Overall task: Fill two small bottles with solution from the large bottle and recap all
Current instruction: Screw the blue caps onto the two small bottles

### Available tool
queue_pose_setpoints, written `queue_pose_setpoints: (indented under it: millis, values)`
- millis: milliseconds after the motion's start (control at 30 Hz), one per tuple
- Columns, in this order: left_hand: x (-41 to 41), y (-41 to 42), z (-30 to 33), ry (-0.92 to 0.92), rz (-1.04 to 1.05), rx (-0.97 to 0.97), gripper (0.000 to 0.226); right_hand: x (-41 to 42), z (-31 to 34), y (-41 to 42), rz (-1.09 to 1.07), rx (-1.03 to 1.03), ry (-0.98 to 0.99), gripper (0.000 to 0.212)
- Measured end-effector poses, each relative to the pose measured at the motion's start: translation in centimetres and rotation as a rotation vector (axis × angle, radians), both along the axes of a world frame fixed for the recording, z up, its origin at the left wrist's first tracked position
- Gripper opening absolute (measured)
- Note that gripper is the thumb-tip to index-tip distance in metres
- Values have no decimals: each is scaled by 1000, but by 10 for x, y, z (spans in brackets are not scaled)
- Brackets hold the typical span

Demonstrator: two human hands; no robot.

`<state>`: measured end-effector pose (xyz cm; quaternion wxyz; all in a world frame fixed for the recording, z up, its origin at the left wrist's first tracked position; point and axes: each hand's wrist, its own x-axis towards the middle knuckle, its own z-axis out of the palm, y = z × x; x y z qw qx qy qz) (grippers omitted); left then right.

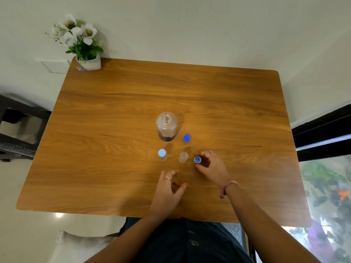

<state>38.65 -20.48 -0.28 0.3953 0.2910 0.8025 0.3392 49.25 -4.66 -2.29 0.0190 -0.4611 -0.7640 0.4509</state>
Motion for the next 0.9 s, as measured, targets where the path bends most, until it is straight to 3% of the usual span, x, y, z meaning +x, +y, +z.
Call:
queue_pose_setpoints:
  millis: [100,233,500,900]
  values:
    - [12,16,3,12,40,15,70,2,-1,2,-1,23,0,33]
    - [19,36,-3,24,84,51,78,5,-4,4,1,40,11,33]
    - [9,61,-16,70,212,31,58,16,0,6,-22,7,67,32]
    - [5,65,-7,105,163,65,37,22,11,18,-105,-79,181,33]
